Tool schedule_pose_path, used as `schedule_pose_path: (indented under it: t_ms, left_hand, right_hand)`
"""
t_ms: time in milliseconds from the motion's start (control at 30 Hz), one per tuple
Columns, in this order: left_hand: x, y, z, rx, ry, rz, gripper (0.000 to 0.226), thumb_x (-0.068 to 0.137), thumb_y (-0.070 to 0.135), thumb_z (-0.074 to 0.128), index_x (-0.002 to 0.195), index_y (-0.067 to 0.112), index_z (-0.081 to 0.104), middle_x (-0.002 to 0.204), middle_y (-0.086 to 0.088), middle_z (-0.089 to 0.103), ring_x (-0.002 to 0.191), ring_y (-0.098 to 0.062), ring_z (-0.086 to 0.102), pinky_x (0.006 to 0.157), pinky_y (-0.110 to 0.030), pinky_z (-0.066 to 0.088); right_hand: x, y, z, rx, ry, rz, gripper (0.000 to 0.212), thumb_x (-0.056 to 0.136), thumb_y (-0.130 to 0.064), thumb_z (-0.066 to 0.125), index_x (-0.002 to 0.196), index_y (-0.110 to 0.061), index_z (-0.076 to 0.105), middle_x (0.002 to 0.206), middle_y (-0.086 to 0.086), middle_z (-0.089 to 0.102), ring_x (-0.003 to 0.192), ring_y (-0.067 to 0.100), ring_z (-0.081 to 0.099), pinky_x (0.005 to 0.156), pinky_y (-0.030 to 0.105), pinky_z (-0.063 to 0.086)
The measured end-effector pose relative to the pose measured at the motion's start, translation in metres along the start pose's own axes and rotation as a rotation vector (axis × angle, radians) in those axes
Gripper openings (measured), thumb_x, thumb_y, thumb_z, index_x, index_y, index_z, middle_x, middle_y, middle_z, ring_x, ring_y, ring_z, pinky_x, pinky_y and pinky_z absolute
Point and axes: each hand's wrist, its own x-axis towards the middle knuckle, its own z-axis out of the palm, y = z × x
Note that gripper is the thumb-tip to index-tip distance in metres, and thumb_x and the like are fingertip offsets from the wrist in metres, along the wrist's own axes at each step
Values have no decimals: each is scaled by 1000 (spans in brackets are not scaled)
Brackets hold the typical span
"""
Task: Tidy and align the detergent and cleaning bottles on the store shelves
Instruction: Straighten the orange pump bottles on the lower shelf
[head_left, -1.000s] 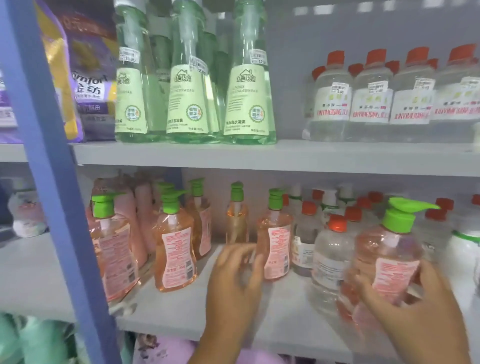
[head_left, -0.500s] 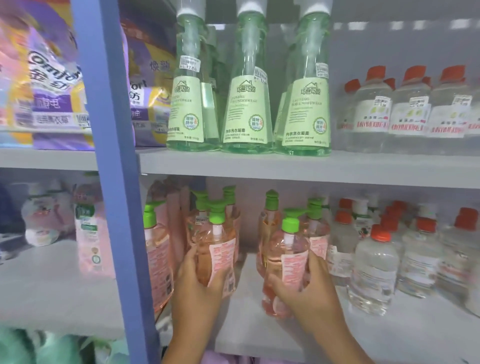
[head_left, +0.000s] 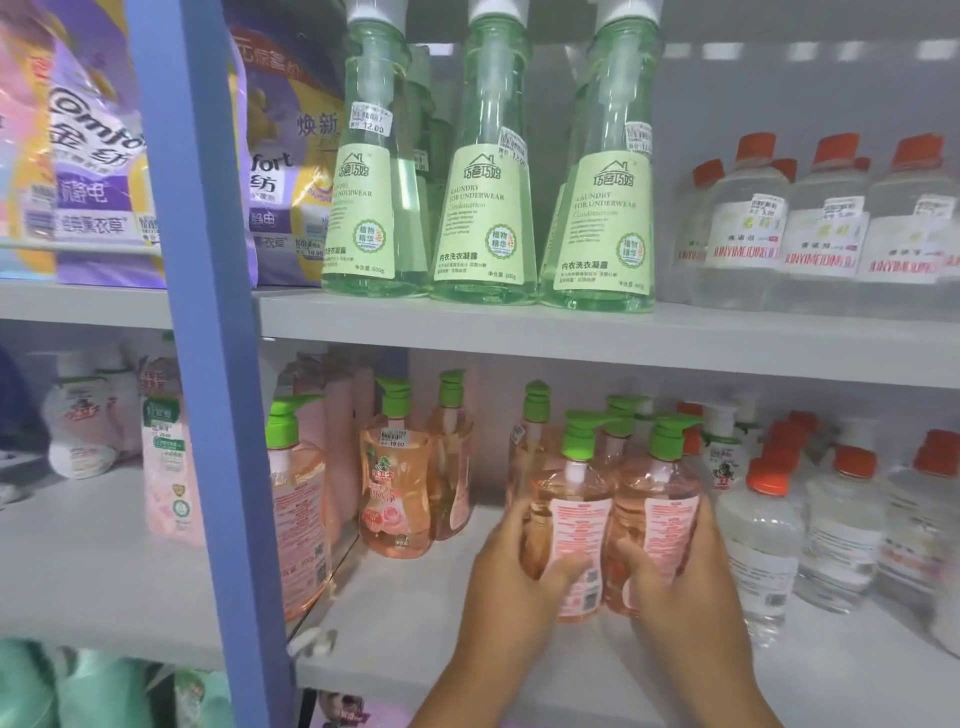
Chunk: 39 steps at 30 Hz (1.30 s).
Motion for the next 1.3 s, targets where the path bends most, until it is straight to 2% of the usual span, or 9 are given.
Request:
schedule_pose_path:
  t_ms: [167,267,367,500,667,767,900,1100,1300]
  left_hand:
    - [4,7,6,142,-54,45,44,87,38,77,114,63,53,114,31,67,108,12,63,92,-14,52]
    - [11,5,-34,377,406,182,33,88,52,70,118,52,57,115,31,52,112,12,52,86,-4,42]
    - [28,-1,-78,391,703,36,65,84,46,77,139,28,47,136,1,50,122,-22,55,96,-33,50]
    - [51,-20,-88,266,607,-116,59,80,33,85,127,25,51,115,2,68,106,-24,67,87,-39,55]
    - [76,-34,-83,241,474,-195,46,71,42,88,91,30,48,85,10,66,75,-9,65,62,-28,47]
    - [88,-36,-68,220,301,-212,39,68,45,90,87,29,59,77,10,68,73,-3,66,69,-29,53]
    - [90,-32,-54,187,121,-136,39,72,40,88,95,61,65,85,26,74,81,8,69,78,-26,55]
    - [86,-32,-56,593,361,-219,85,65,73,80,119,12,55,116,-3,53,118,-25,52,92,-39,49]
    - [77,-45,-68,451,224,-48,53,78,65,71,101,23,48,103,7,45,107,-18,53,87,-37,50]
  right_hand:
    - [5,3,-7,-47,41,-6,94,92,-26,74,163,-20,12,158,11,37,145,32,38,110,54,42]
    - [3,6,-16,-11,58,-10,88,90,-20,75,161,-18,23,161,11,32,150,32,30,118,60,32]
    - [-13,-2,-20,78,166,-226,76,85,-16,77,151,-30,42,149,-9,43,136,24,49,109,47,42]
    - [-21,-33,-3,189,107,-405,51,92,-25,72,135,-40,51,134,-26,49,123,-3,55,101,11,42]
    - [-9,-45,18,81,29,-323,71,82,-21,83,142,-31,46,139,-21,36,137,5,36,113,33,31]
    - [-7,-42,25,2,65,-356,73,80,-18,85,144,-19,49,140,-16,36,137,7,32,113,34,27]
    - [-5,-36,28,-42,103,-406,72,80,-13,85,143,-15,51,141,-5,42,136,14,38,113,35,30]
    - [-2,-29,31,-100,126,-451,72,82,-19,85,145,-16,49,141,-5,43,134,12,38,112,33,30]
    - [-5,-23,42,-225,161,-517,104,68,-39,91,152,-9,38,151,5,36,141,27,36,113,46,35]
